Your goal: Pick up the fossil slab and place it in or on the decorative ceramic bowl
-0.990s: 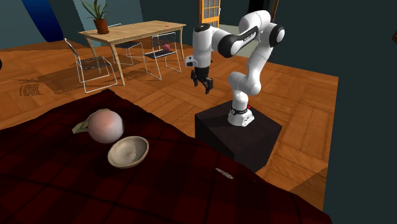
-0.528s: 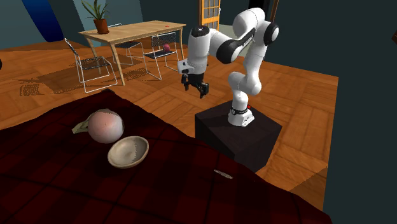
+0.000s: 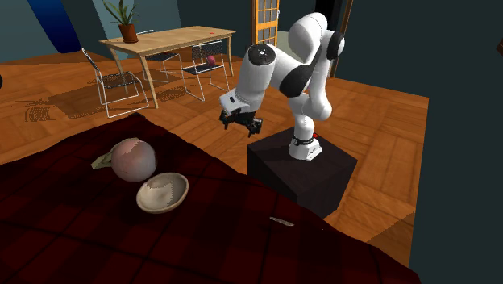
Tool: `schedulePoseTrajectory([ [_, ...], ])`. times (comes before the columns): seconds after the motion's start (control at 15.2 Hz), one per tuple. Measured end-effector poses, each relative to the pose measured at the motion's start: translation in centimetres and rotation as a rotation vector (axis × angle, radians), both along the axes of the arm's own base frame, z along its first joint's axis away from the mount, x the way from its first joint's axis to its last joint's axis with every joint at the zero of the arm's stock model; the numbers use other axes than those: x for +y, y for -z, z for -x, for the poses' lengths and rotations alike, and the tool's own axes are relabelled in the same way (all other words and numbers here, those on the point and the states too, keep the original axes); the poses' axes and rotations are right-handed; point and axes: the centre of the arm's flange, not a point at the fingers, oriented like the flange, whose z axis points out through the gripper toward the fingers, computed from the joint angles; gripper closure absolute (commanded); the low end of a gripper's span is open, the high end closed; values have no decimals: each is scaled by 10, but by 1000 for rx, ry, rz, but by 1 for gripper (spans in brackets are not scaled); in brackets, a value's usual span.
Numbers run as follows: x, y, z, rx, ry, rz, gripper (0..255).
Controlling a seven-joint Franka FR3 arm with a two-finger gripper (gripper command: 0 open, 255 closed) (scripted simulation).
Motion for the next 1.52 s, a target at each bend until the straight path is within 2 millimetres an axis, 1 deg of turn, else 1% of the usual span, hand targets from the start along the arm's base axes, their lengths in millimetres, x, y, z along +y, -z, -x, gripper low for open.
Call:
schedulePoseTrajectory([
  [0.2, 39, 2, -17, 13, -122, 51, 0],
  [0.53, 106, 17, -30, 35, -326, 137, 0],
  [0.79, 163, 31, -34, 53, -488, 205, 0],
  [0.99, 199, 43, -28, 66, -611, 257, 0],
  [1.25, 254, 64, -13, 83, -773, 325, 0],
  [1.39, 278, 77, 0, 92, -855, 360, 0],
  [1.45, 287, 82, 6, 96, -895, 377, 0],
  [1.52, 301, 86, 11, 100, -935, 394, 0],
])
